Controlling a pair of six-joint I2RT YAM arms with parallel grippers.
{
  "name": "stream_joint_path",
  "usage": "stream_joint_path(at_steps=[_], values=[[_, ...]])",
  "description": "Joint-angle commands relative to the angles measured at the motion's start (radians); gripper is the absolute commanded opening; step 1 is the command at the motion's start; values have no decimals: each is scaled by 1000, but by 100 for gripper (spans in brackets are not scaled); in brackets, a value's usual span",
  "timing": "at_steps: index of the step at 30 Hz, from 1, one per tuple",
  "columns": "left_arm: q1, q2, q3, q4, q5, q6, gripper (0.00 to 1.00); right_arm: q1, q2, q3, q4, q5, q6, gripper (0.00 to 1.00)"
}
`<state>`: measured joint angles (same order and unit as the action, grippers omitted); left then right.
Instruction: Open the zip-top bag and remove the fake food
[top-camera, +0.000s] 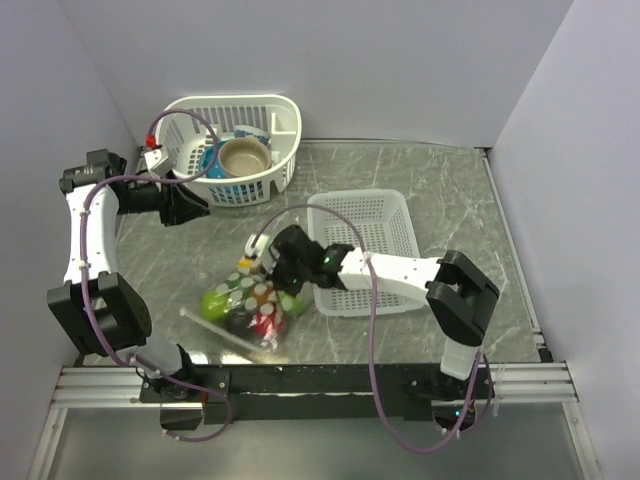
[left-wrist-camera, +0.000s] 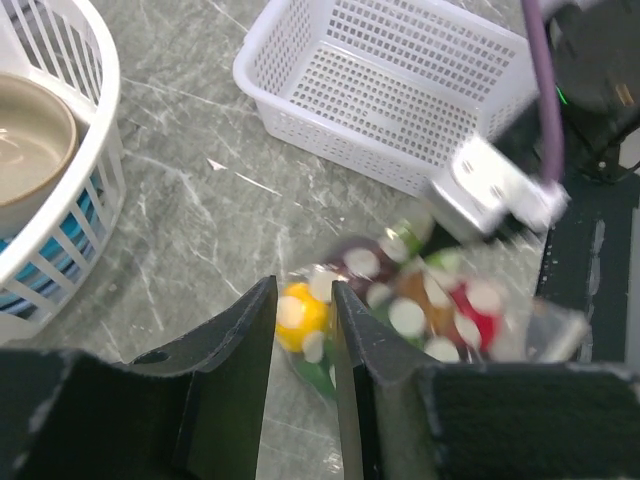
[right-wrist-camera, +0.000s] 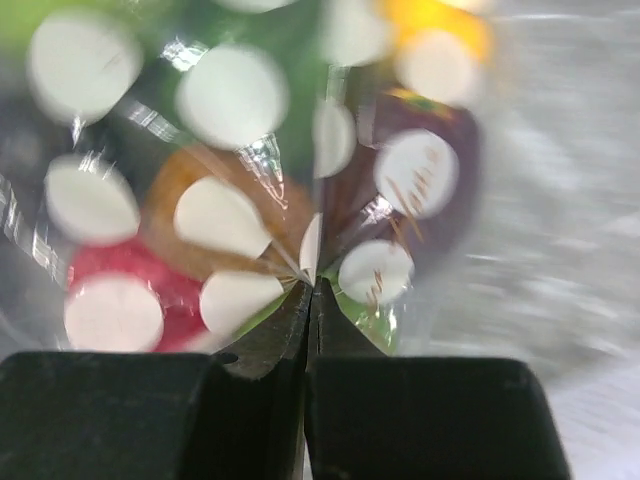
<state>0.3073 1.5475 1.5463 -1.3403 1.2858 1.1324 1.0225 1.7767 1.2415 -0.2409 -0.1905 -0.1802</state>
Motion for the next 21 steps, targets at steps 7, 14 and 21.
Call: stream_joint_path(at_steps=[7,14,21], values=[[1,-33,-212,-37,-83,269,35,-159,125,259,-78,250,-235,36],[3,-4,-248,-37,-134,299,35,2,-86,130,14,462,-254,100],[9,86,-247,-34,-68,356,34,148,-56,260,-153,271,-133,100]])
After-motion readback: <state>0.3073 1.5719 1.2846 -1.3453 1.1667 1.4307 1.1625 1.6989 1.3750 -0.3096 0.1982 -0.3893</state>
